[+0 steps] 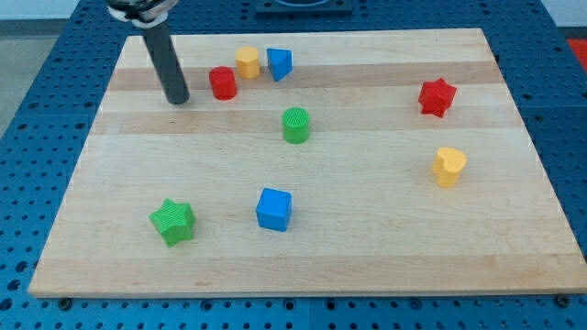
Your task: Push the green circle slightly right
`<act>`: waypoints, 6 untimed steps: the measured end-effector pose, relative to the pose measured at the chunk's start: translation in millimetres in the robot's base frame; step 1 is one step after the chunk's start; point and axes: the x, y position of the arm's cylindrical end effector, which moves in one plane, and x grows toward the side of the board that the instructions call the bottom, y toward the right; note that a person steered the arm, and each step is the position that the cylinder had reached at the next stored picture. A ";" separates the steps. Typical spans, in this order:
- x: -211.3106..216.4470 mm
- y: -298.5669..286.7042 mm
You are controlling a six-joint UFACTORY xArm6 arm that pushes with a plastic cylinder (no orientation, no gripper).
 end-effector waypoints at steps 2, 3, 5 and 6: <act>-4.9 11.4; -10.3 35.2; 61.0 57.9; 86.7 120.6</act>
